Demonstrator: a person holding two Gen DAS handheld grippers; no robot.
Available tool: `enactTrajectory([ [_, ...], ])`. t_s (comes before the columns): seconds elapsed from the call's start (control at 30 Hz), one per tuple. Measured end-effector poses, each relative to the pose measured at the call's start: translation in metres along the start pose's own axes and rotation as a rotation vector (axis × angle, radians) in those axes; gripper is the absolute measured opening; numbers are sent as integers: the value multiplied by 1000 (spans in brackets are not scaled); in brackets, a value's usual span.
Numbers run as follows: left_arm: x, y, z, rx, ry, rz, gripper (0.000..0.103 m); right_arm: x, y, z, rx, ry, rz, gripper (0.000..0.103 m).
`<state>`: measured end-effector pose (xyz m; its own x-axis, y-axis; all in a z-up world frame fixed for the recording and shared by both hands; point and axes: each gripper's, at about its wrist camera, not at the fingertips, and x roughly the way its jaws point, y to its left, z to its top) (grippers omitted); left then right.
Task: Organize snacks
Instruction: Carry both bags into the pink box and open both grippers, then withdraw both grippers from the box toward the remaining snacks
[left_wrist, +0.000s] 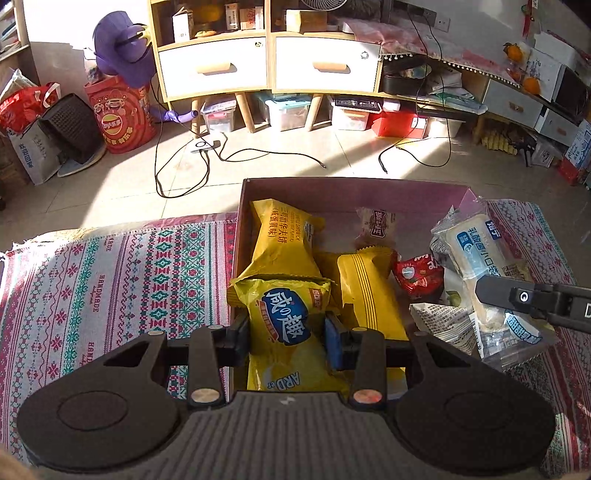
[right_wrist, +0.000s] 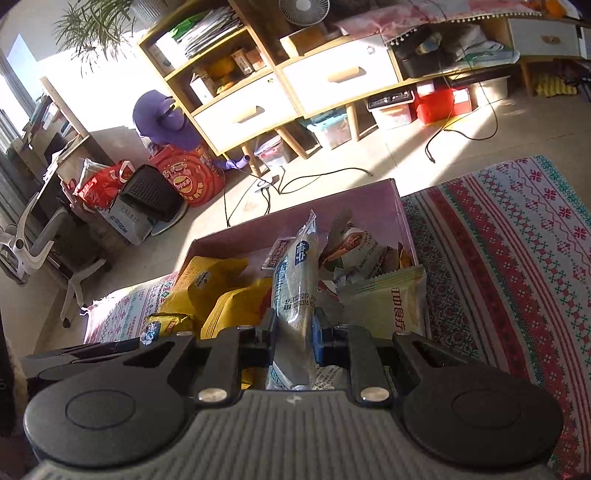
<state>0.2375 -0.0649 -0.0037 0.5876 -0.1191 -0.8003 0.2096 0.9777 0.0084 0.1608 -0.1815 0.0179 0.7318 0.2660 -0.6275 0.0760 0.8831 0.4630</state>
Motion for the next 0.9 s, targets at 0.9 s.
enactTrajectory([
  [0.9, -33, 0, -24, -12, -73, -45, 81, -31, 19, -2, -88, -32, -23, 57],
])
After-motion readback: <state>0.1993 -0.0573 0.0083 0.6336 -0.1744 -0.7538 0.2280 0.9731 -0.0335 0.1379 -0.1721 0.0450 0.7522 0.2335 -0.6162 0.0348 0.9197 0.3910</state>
